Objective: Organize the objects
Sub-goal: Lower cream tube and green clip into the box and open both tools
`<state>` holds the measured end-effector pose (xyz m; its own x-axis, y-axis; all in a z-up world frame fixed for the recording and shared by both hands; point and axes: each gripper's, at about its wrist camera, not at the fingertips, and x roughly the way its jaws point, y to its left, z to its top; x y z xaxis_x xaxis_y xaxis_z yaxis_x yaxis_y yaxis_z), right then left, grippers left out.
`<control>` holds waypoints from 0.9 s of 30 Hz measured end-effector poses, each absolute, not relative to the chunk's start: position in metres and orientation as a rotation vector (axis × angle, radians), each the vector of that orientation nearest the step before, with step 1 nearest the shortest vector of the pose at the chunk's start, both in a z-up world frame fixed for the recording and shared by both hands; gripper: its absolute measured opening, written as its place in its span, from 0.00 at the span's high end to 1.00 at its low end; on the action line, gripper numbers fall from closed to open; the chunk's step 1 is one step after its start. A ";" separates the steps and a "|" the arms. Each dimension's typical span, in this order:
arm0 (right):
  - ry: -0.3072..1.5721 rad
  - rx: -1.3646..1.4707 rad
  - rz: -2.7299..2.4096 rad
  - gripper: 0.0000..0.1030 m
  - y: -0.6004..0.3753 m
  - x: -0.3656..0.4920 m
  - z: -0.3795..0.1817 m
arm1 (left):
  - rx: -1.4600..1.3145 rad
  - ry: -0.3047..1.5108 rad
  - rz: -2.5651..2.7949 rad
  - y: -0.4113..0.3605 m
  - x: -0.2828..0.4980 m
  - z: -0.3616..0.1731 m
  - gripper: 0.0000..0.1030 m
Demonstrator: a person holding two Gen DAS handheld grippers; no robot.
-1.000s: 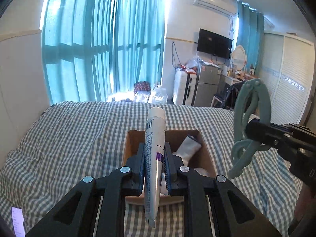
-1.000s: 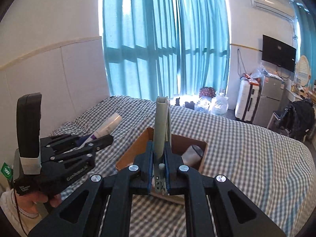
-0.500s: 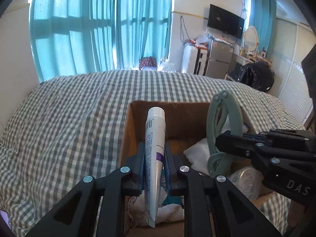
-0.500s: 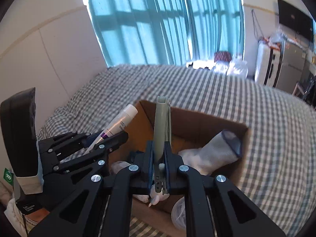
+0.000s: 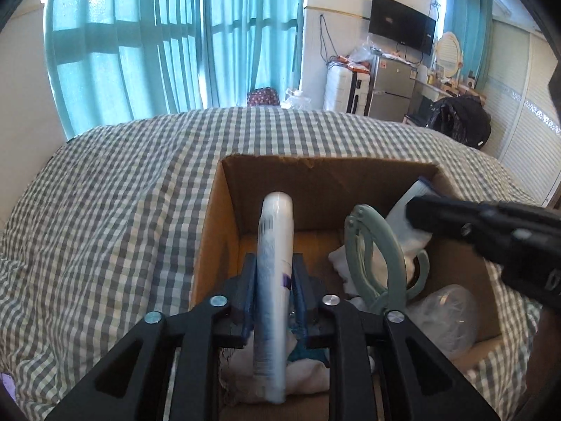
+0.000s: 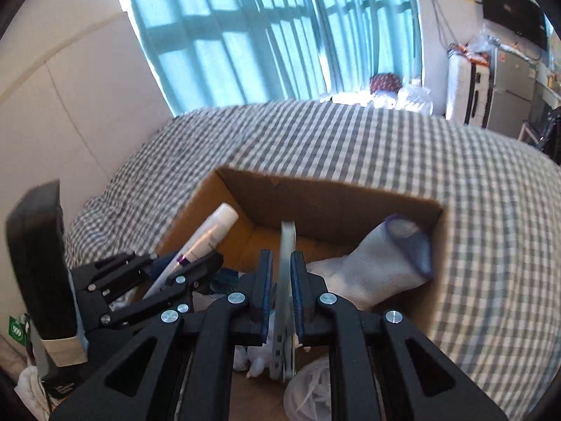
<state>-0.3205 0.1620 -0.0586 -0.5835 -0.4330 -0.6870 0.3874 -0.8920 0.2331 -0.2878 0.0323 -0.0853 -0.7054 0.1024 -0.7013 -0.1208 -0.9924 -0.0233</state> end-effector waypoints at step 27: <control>0.076 0.517 -2.826 0.14 0.187 -0.090 0.128 | -0.527 -0.063 3.045 0.012 -0.105 0.094 0.00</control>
<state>-0.0903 0.1868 0.1282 -0.9007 -0.2508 -0.3546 0.2695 -0.9630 -0.0032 -0.1046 0.0116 0.0942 -0.9407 0.0564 -0.3346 -0.0425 -0.9979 -0.0486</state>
